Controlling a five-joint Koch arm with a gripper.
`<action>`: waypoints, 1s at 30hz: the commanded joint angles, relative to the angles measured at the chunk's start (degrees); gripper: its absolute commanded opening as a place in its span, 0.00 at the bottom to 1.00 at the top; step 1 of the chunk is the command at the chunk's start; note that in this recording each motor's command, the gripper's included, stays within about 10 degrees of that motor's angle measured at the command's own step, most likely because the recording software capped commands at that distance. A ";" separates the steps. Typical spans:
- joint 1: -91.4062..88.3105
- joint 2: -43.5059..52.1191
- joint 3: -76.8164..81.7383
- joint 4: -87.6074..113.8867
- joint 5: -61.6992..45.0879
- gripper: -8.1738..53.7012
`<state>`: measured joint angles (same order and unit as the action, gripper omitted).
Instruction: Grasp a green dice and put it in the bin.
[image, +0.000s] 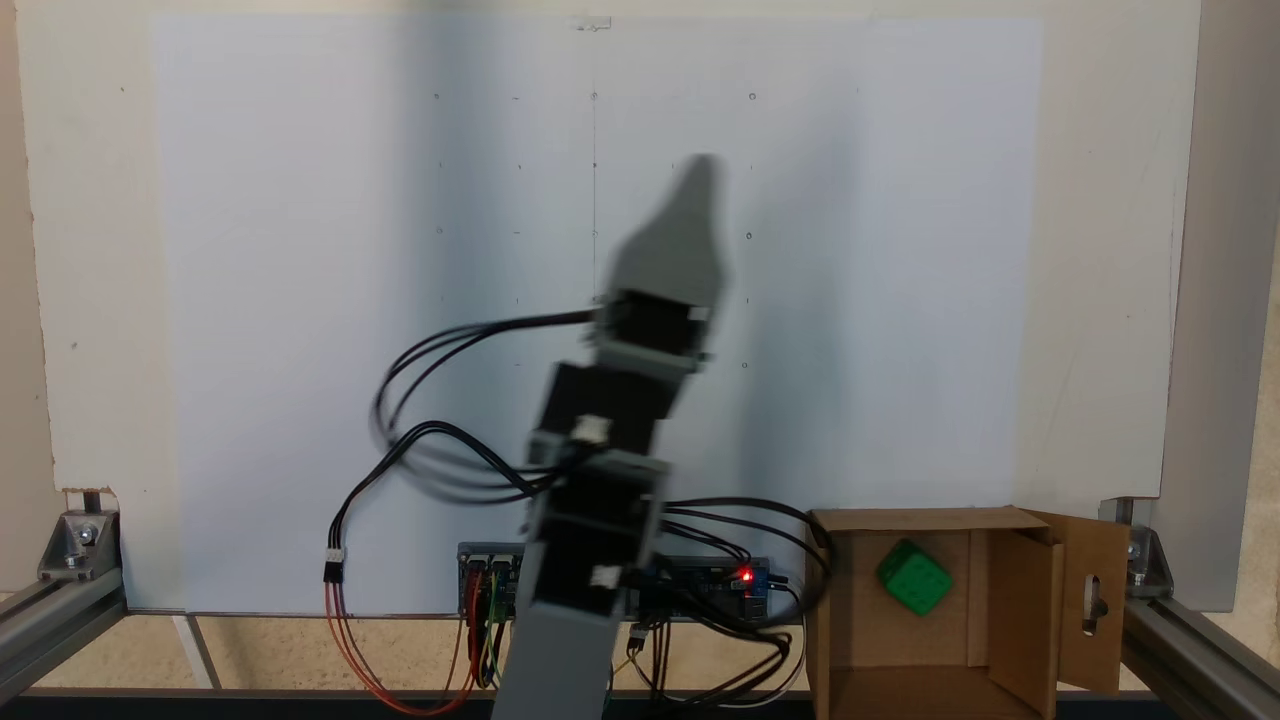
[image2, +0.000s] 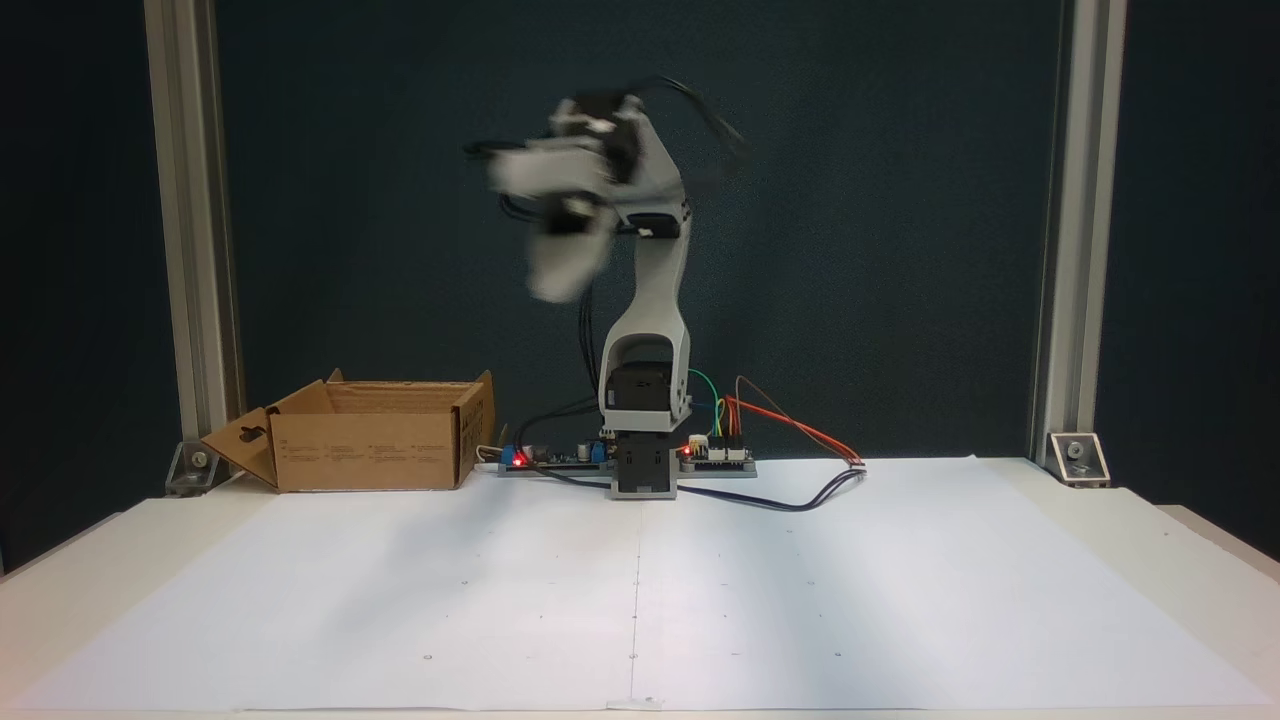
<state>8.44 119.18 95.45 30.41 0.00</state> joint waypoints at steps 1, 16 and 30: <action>-6.24 5.63 3.34 -2.29 2.29 0.85; -5.71 16.79 49.39 -40.94 1.93 0.84; -5.80 16.88 56.87 -75.30 1.67 0.82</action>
<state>2.55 129.64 153.63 -37.71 0.00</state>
